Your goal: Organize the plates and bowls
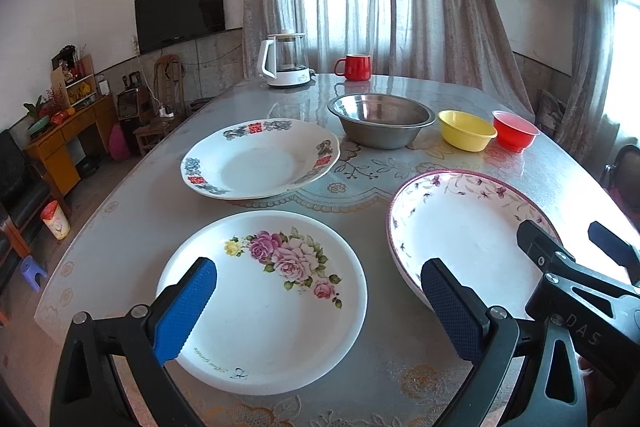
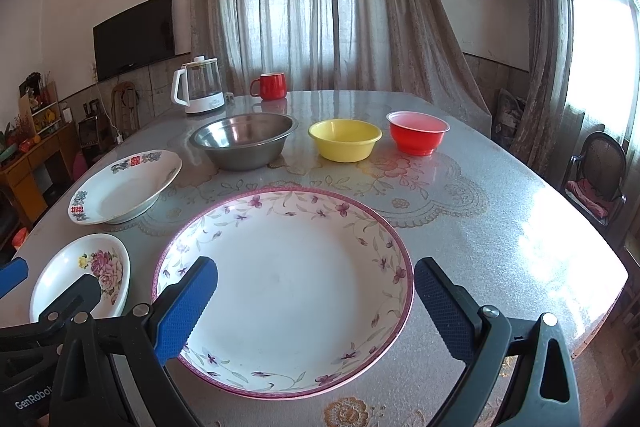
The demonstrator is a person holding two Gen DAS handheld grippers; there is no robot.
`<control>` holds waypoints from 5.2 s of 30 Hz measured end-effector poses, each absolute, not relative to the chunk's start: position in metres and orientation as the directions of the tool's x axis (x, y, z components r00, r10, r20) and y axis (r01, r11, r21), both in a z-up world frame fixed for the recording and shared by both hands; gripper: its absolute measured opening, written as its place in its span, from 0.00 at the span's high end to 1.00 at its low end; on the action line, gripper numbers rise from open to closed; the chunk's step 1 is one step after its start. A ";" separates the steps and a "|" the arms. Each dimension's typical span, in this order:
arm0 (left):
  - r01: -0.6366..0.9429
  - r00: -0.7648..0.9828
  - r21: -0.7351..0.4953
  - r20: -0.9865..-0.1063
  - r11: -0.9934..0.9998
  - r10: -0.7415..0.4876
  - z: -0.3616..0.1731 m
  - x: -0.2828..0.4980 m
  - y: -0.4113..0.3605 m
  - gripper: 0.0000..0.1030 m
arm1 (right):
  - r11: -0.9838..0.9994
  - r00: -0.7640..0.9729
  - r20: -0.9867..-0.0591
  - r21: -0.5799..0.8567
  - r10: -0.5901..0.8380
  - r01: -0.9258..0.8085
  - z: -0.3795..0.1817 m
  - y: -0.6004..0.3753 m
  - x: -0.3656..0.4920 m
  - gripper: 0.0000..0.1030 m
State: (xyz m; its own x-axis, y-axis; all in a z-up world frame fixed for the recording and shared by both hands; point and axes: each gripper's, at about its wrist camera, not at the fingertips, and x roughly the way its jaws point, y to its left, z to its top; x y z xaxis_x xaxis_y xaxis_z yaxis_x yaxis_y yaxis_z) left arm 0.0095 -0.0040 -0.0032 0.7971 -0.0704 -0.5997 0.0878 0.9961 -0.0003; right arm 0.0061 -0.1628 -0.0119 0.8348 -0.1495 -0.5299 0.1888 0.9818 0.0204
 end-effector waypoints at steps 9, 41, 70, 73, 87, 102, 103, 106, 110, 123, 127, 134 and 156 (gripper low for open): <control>0.221 0.736 -0.095 -0.637 0.971 -0.230 0.002 0.032 -0.014 0.01 | 0.981 0.799 -0.596 0.095 -0.082 0.172 -0.017 -0.202 0.009 0.14; 0.461 0.548 0.031 -0.796 0.887 -0.257 -0.037 0.117 -0.062 0.87 | 0.988 0.711 -0.702 0.084 -0.035 0.132 -0.058 -0.234 0.032 0.77; 0.285 0.581 0.018 -0.799 0.958 -0.157 -0.037 0.178 -0.063 0.87 | 0.984 0.682 -0.730 0.086 -0.045 0.157 -0.054 -0.236 0.103 0.81; 0.271 0.591 0.044 -0.796 0.962 -0.130 -0.038 0.177 -0.065 0.87 | 0.984 0.676 -0.735 0.082 -0.047 0.158 -0.054 -0.232 0.108 0.81; 0.235 0.605 0.022 -0.786 0.972 -0.128 -0.033 0.163 -0.059 0.86 | 0.987 0.676 -0.733 0.044 -0.072 0.153 -0.054 -0.225 0.106 0.75; 0.235 0.640 -0.029 -0.747 0.971 -0.178 -0.018 0.119 -0.041 0.83 | 0.985 0.677 -0.732 0.048 -0.077 0.163 -0.054 -0.219 0.092 0.71; 0.234 0.643 -0.028 -0.745 0.972 -0.177 -0.017 0.116 -0.041 0.83 | 0.985 0.678 -0.731 0.047 -0.078 0.163 -0.054 -0.218 0.092 0.71; 0.224 0.652 -0.025 -0.740 0.974 -0.169 -0.015 0.110 -0.039 0.83 | 0.985 0.678 -0.730 0.047 -0.079 0.166 -0.054 -0.217 0.090 0.71; 0.212 0.679 -0.003 -0.719 0.977 -0.149 -0.011 0.099 -0.037 0.82 | 0.986 0.679 -0.730 0.056 -0.069 0.160 -0.055 -0.214 0.085 0.68; 0.194 0.709 -0.013 -0.689 0.981 -0.149 -0.003 0.081 -0.023 0.77 | 0.984 0.704 -0.696 -0.019 -0.142 0.179 -0.041 -0.204 0.059 0.65; 0.184 0.717 -0.009 -0.683 0.983 -0.140 -0.002 0.077 -0.018 0.76 | 0.977 0.723 -0.663 -0.059 -0.192 0.205 -0.032 -0.204 0.049 0.65; 0.152 0.739 0.003 -0.665 0.988 -0.112 0.001 0.071 -0.006 0.73 | 0.981 0.761 -0.623 -0.063 -0.181 0.183 -0.018 -0.194 0.046 0.65; 0.058 0.760 0.012 -0.649 0.998 -0.037 0.005 0.073 0.040 0.70 | 0.958 0.699 -0.657 0.219 0.283 -0.183 -0.012 -0.121 0.112 0.65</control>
State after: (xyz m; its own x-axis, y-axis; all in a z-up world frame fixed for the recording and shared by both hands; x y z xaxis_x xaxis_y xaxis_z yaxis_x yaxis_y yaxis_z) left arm 0.0734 0.0403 0.0045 0.7598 -0.0367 -0.6492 0.0581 0.9982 0.0116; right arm 0.1124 -0.1206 -0.0125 0.6989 0.2833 -0.6567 -0.1826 0.9585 0.2191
